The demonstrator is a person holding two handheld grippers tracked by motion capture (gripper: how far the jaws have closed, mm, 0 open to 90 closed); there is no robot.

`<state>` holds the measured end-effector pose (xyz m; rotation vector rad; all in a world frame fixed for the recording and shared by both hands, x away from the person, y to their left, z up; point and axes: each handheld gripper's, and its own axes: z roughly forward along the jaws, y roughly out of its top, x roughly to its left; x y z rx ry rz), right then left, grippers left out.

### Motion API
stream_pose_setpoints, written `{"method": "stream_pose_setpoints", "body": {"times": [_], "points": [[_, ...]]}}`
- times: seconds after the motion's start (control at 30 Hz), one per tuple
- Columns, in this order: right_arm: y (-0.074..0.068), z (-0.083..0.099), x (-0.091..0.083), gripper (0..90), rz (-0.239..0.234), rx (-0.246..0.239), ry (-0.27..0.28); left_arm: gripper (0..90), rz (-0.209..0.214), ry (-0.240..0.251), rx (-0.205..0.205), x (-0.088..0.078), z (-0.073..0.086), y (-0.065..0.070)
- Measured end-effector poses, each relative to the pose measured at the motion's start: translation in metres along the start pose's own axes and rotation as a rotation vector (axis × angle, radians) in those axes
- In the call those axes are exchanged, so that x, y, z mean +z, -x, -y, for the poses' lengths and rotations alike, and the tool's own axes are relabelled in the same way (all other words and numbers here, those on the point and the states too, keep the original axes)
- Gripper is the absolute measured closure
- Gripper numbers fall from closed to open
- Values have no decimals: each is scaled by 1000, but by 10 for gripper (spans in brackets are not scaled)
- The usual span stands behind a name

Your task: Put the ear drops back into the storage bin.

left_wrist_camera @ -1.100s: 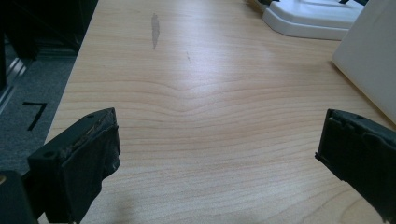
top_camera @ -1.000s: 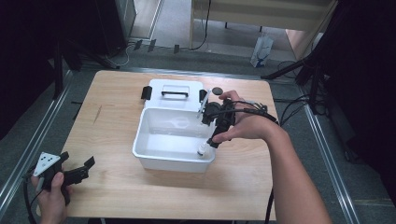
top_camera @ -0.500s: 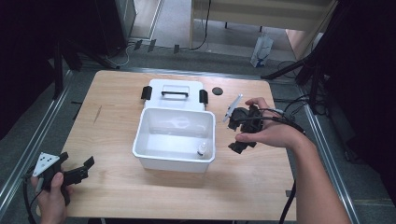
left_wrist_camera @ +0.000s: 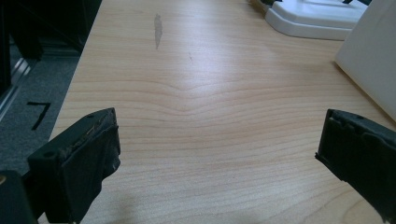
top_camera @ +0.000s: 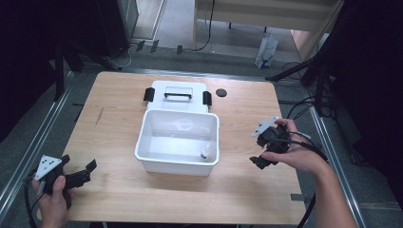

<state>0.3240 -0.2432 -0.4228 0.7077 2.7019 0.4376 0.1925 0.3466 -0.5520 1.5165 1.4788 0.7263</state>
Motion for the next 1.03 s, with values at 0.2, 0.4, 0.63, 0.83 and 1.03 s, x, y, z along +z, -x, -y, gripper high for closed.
{"method": "stream_pose_setpoints", "body": {"times": [0.2,0.4,0.63,0.83,1.03], "points": [[-9,41,16,0,54,149,196,0,1,0,1,0,0,0],[-24,88,33,0,60,327,360,0,1,-3,9,1,0,0],[-43,139,54,0,113,586,557,1,-4,-3,14,1,0,1],[-48,156,58,0,137,681,617,0,-4,-10,20,1,0,2],[-47,161,57,0,159,750,669,0,2,-14,26,1,-1,2]]}}
